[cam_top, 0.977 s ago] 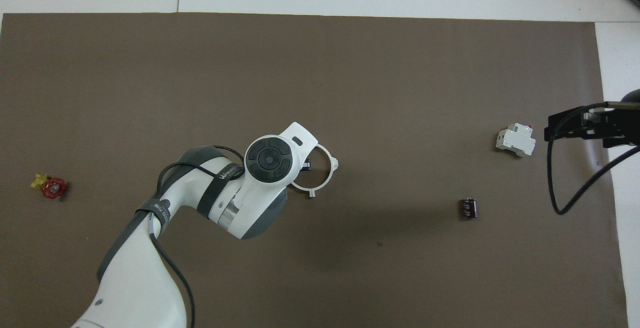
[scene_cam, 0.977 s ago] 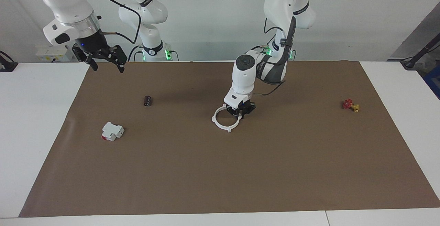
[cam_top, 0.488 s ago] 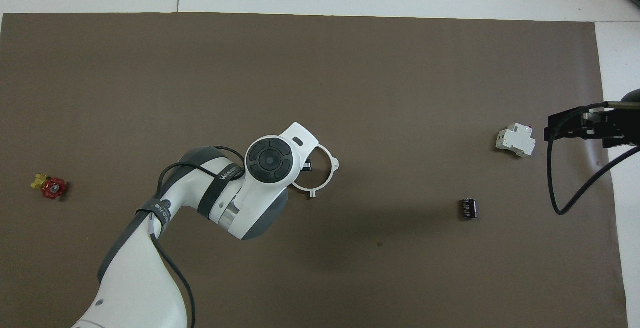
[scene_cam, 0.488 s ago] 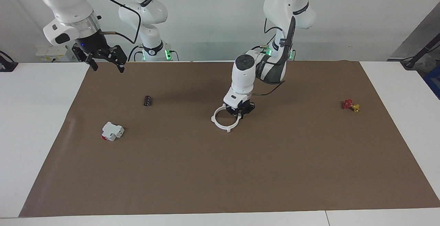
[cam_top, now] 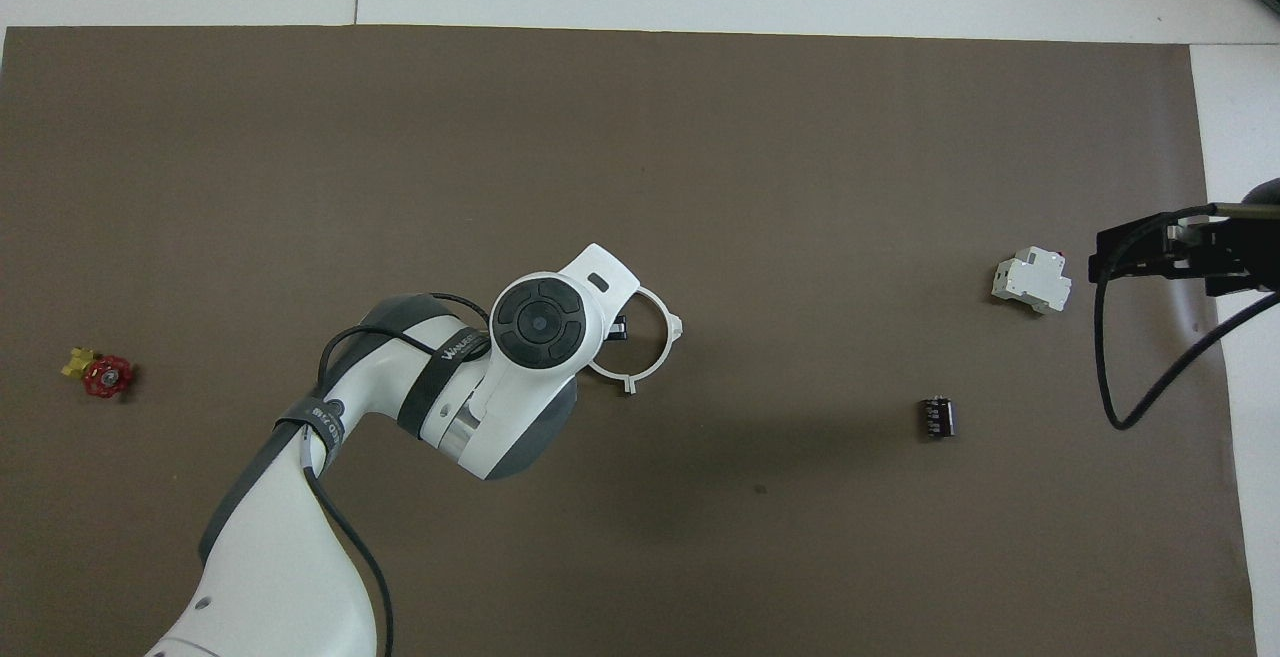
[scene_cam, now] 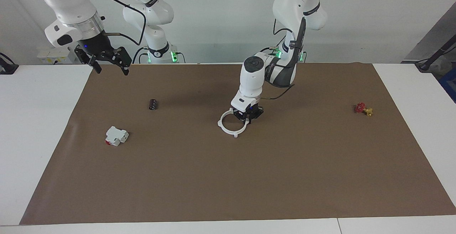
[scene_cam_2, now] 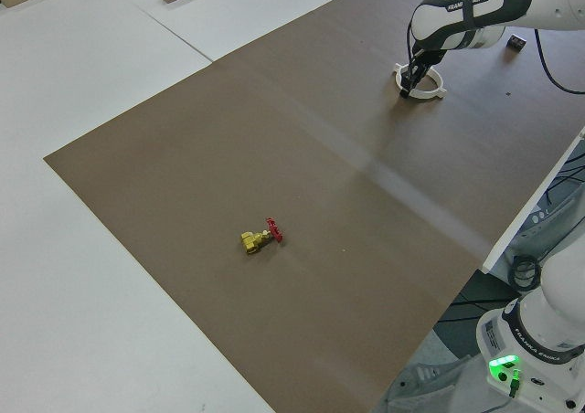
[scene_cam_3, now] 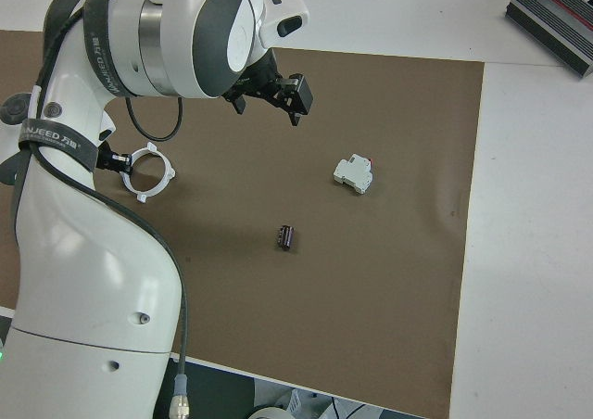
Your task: Assemble drain pipe with both arms
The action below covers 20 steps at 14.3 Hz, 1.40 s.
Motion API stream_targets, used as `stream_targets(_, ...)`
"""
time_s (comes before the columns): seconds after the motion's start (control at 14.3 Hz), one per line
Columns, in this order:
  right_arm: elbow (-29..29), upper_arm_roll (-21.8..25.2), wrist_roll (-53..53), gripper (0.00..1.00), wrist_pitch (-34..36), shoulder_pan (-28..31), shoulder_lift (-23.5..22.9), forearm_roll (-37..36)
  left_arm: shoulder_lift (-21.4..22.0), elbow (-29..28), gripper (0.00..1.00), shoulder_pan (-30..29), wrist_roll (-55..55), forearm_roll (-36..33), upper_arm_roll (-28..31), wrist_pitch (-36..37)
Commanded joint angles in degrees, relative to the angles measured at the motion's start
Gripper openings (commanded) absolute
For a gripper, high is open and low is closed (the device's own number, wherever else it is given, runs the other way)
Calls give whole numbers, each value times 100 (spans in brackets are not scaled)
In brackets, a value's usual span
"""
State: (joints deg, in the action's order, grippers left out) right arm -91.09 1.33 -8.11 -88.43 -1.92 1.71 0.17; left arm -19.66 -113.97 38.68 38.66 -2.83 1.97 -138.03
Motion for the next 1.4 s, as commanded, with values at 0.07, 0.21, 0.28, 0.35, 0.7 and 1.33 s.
stream_targets(0.07,-41,-10,99,100,-8,25,48,9,-117,50,93,87,-25,133,49,-233)
stream_targets(0.21,-41,-10,99,100,-8,16,48,9,-117,94,100,87,-34,133,49,-207)
stream_targets(0.28,-41,-10,99,100,-8,25,48,9,-117,103,100,87,-34,133,49,-207)
stream_targets(0.35,-41,-10,99,100,-8,16,48,9,-117,103,100,87,-34,133,49,-198)
stream_targets(0.7,-41,-10,99,100,-17,16,48,9,-91,182,100,78,-25,142,49,-128)
stream_targets(1.33,-41,-10,99,100,-8,25,48,9,919,94,100,-501,-674,142,58,802)
